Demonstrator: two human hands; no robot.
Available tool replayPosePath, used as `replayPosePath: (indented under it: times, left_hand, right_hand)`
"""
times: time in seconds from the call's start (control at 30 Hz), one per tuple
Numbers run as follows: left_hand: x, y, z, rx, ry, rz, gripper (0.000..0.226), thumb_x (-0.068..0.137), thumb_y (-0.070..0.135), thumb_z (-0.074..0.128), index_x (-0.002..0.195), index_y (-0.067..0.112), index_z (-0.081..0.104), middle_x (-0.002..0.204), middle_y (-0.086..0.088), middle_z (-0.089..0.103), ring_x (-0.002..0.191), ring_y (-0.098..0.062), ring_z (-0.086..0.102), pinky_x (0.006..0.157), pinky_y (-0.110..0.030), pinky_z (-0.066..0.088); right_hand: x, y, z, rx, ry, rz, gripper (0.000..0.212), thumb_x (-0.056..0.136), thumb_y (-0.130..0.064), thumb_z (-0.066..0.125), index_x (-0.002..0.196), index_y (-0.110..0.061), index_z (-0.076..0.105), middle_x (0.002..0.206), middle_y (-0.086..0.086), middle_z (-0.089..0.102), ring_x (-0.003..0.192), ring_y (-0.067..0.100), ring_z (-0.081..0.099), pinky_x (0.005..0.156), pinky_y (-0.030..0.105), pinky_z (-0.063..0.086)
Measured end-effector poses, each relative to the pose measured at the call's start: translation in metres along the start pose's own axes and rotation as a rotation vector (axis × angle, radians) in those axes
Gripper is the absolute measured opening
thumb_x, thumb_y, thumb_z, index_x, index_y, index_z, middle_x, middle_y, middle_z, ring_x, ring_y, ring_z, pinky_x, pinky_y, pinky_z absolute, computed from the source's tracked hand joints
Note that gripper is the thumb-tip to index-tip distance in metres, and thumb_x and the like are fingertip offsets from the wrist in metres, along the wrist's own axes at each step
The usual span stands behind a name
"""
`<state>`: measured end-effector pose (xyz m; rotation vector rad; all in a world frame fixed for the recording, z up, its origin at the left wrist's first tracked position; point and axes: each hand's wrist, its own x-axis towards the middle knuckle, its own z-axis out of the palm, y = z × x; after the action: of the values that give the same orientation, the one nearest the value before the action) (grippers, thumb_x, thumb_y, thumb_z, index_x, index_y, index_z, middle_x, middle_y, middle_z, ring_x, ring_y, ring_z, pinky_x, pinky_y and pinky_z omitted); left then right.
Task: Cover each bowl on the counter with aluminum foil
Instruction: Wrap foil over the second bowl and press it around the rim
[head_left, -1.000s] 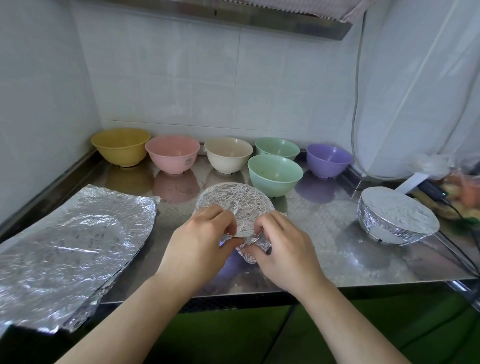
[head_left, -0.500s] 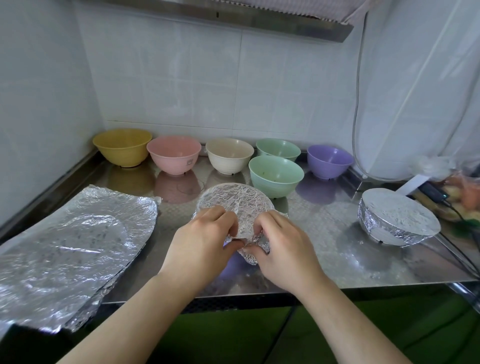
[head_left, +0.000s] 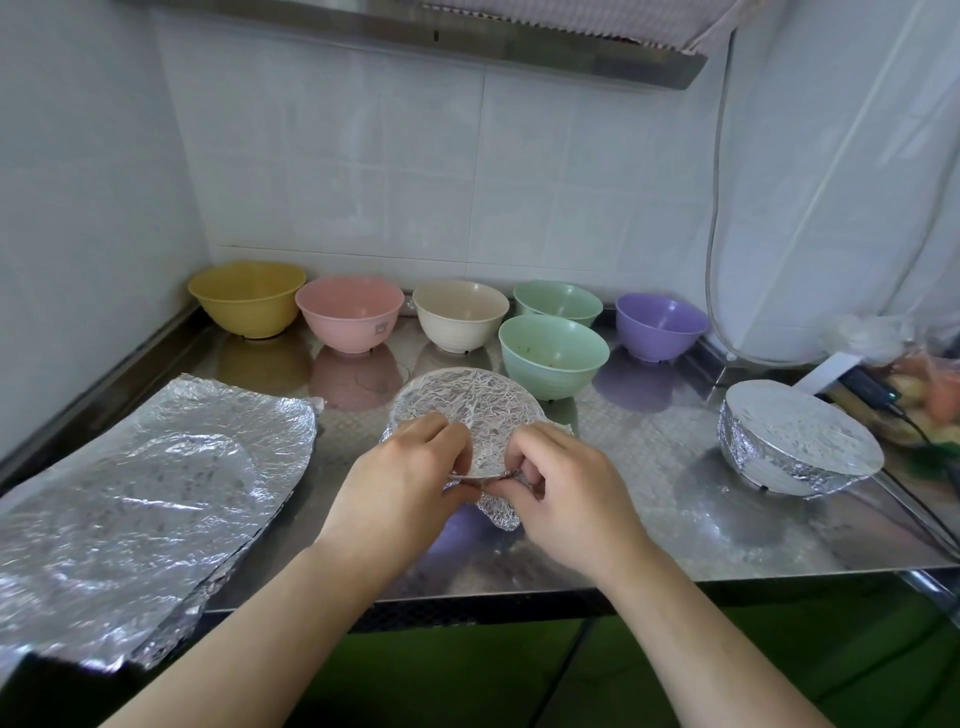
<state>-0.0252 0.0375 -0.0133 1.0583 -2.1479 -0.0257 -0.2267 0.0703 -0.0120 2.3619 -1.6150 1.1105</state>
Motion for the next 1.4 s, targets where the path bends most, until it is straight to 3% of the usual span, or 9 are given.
replayPosePath:
  times: [0.17, 0.4, 0.57, 0.7, 0.9, 1.1, 1.23, 1.4]
  left_hand:
    - [0.001, -0.004, 0.001, -0.022, -0.024, 0.013, 0.043, 0.069, 0.023, 0.094, 0.08, 0.023, 0.052, 0.081, 0.011, 0.049, 0.069, -0.012, 0.041, 0.052, -0.035, 0.044]
    - [-0.001, -0.011, -0.014, -0.066, -0.069, 0.016, 0.041, 0.072, 0.03, 0.094, 0.088, 0.026, 0.056, 0.09, 0.014, 0.051, 0.067, -0.01, 0.05, 0.057, -0.041, 0.052]
    - [-0.005, -0.008, -0.016, -0.084, -0.03, 0.008, 0.032, 0.081, 0.034, 0.086, 0.099, 0.028, 0.061, 0.102, 0.017, 0.053, 0.07, -0.007, 0.051, 0.059, -0.04, 0.054]
    - [-0.005, -0.006, -0.01, -0.078, 0.022, 0.003, 0.024, 0.085, 0.03, 0.085, 0.093, 0.028, 0.062, 0.099, 0.015, 0.056, 0.071, -0.006, 0.045, 0.056, -0.037, 0.052]
    - [-0.003, -0.01, -0.003, -0.089, 0.047, -0.005, 0.024, 0.085, 0.024, 0.085, 0.086, 0.025, 0.062, 0.09, 0.014, 0.055, 0.076, -0.008, 0.047, 0.058, -0.038, 0.052]
    - [-0.003, -0.011, -0.005, -0.088, 0.033, 0.001, 0.027, 0.081, 0.025, 0.089, 0.086, 0.024, 0.062, 0.089, 0.014, 0.056, 0.075, -0.004, 0.043, 0.058, -0.033, 0.05]
    - [-0.002, -0.007, -0.002, -0.022, 0.055, 0.018, 0.031, 0.077, 0.025, 0.09, 0.086, 0.023, 0.06, 0.089, 0.012, 0.056, 0.078, -0.011, 0.049, 0.052, -0.036, 0.05]
    - [-0.005, -0.005, -0.001, 0.09, 0.032, 0.039, 0.044, 0.069, 0.022, 0.094, 0.091, 0.022, 0.056, 0.096, 0.01, 0.054, 0.087, -0.017, 0.055, 0.044, -0.036, 0.048]
  right_hand:
    - [0.001, 0.0, 0.001, -0.049, 0.007, -0.019, 0.04, 0.08, -0.029, 0.087, 0.084, -0.027, 0.048, 0.071, -0.021, 0.036, 0.067, 0.007, 0.034, 0.052, 0.04, 0.043]
    - [0.005, -0.009, 0.006, -0.048, 0.057, -0.053, 0.034, 0.082, -0.026, 0.086, 0.082, -0.023, 0.052, 0.071, -0.019, 0.03, 0.066, 0.007, 0.033, 0.051, 0.037, 0.04]
    - [0.01, -0.02, 0.004, 0.091, -0.006, -0.034, 0.018, 0.087, -0.017, 0.075, 0.096, -0.027, 0.063, 0.079, -0.02, 0.045, 0.068, 0.007, 0.048, 0.06, 0.035, 0.048]
    - [0.007, 0.0, -0.013, 0.192, 0.049, 0.076, 0.022, 0.087, -0.008, 0.079, 0.095, -0.025, 0.067, 0.094, -0.016, 0.056, 0.079, 0.013, 0.061, 0.066, 0.025, 0.049]
    - [0.002, 0.007, -0.004, 0.079, -0.006, 0.054, 0.025, 0.085, -0.02, 0.084, 0.085, -0.028, 0.061, 0.096, -0.018, 0.055, 0.077, 0.006, 0.061, 0.064, 0.039, 0.052]
    - [0.003, 0.001, 0.004, -0.013, 0.049, 0.019, 0.031, 0.083, -0.027, 0.087, 0.085, -0.028, 0.056, 0.092, -0.015, 0.052, 0.07, 0.006, 0.049, 0.061, 0.034, 0.046]
    - [0.003, -0.007, 0.006, -0.078, 0.073, -0.013, 0.03, 0.086, -0.033, 0.084, 0.084, -0.024, 0.056, 0.089, -0.012, 0.052, 0.073, 0.002, 0.037, 0.06, 0.028, 0.039]
    - [0.0, -0.008, 0.001, -0.072, 0.0, 0.009, 0.031, 0.085, -0.034, 0.084, 0.093, -0.026, 0.055, 0.098, -0.014, 0.05, 0.075, 0.003, 0.041, 0.061, 0.035, 0.045]
